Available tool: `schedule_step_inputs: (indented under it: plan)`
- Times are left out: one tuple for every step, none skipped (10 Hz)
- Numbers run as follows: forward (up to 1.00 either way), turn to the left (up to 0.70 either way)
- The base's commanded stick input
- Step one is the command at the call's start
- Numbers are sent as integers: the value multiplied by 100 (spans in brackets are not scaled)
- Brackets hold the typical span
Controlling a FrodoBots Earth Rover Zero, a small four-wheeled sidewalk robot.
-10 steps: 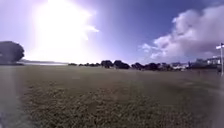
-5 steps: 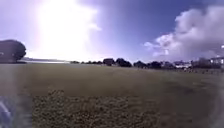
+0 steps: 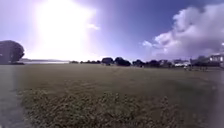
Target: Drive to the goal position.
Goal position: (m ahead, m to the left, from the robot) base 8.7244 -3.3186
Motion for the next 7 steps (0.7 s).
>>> schedule_step_inputs:
  plan:
    - [70,0]
    - [70,0]
    - [70,0]
    - [70,0]
    - [70,0]
    - [70,0]
    - [70,0]
